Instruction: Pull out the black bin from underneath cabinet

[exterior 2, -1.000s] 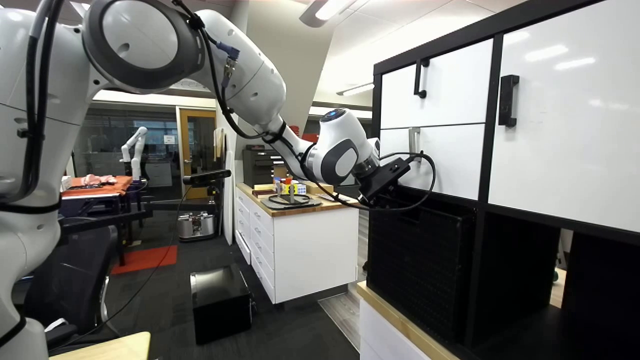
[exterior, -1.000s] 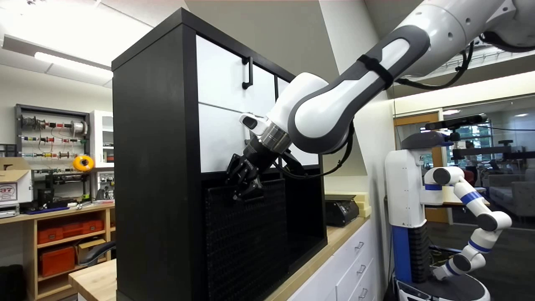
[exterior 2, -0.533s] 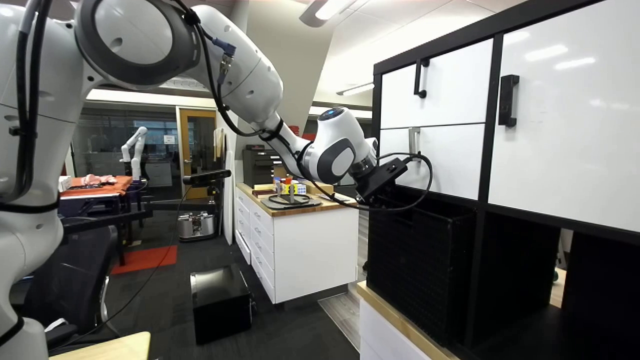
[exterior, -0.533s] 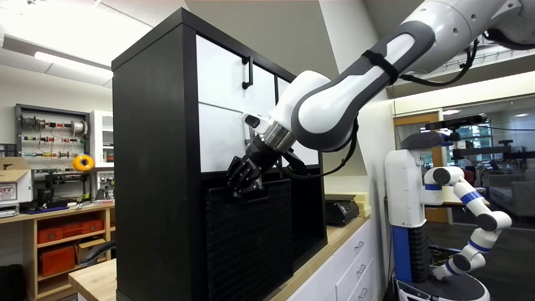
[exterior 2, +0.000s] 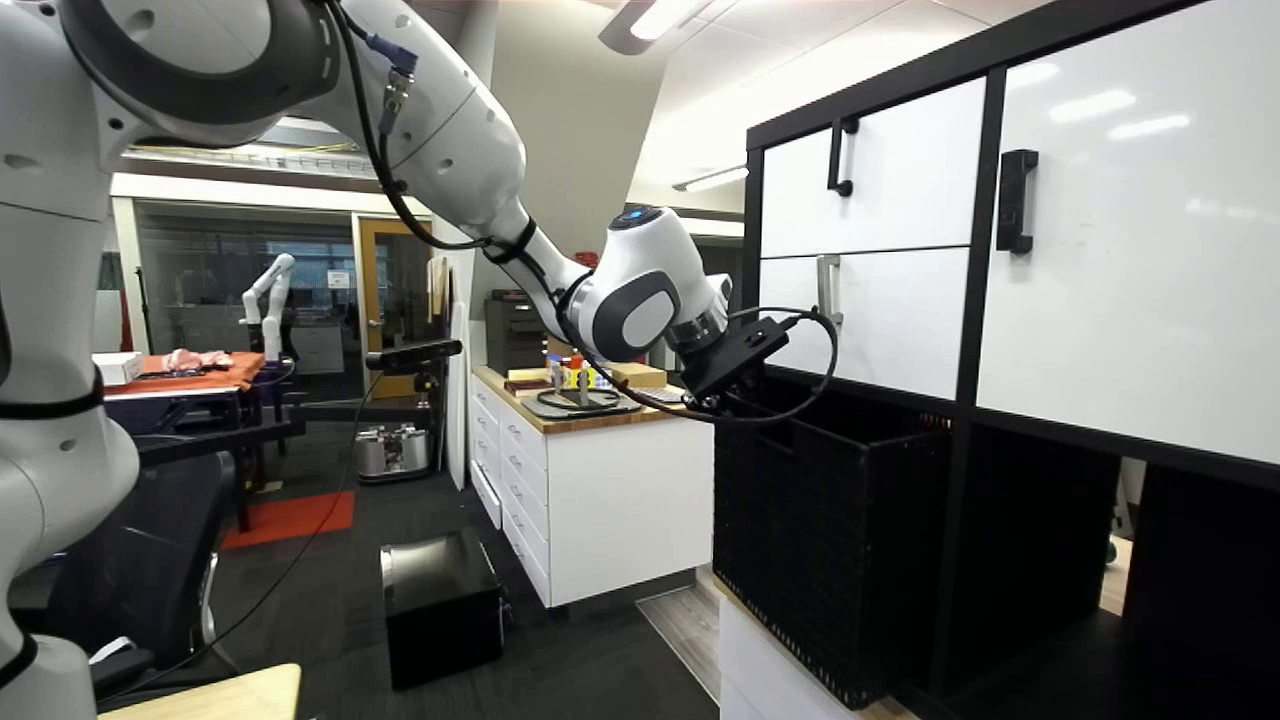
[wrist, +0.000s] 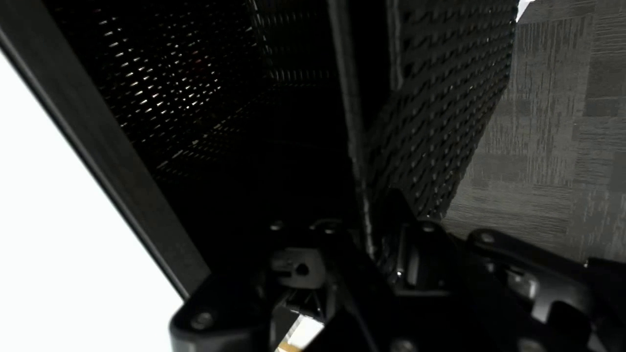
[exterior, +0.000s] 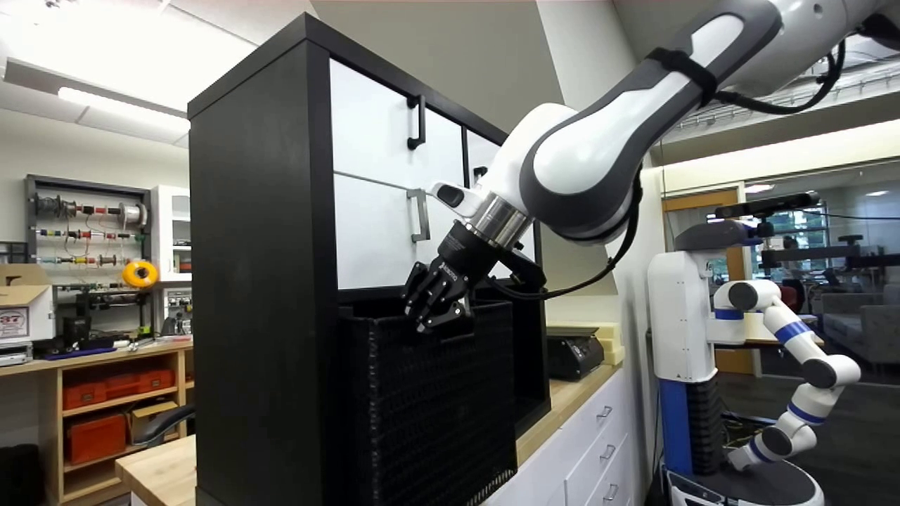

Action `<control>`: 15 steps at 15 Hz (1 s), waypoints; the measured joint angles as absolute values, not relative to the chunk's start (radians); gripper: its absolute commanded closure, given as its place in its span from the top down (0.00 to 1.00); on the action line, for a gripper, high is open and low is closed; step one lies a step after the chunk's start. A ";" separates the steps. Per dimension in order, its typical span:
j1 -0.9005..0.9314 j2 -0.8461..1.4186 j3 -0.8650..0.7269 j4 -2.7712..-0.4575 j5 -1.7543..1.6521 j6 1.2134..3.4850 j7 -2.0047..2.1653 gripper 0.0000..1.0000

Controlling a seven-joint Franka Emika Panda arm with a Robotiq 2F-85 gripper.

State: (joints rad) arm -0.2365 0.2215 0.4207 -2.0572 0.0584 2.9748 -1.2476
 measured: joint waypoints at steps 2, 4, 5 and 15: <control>-0.255 0.186 0.444 -2.094 0.108 2.963 -1.275 0.02; -0.270 0.153 0.464 -2.128 0.171 2.952 -1.303 0.03; -0.275 0.136 0.472 -2.144 0.203 2.945 -1.315 0.32; -0.278 -0.009 0.469 -2.236 0.403 2.874 -1.312 0.90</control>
State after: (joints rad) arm -0.2780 -0.0093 0.4692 -2.2363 0.4032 2.8740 -1.3116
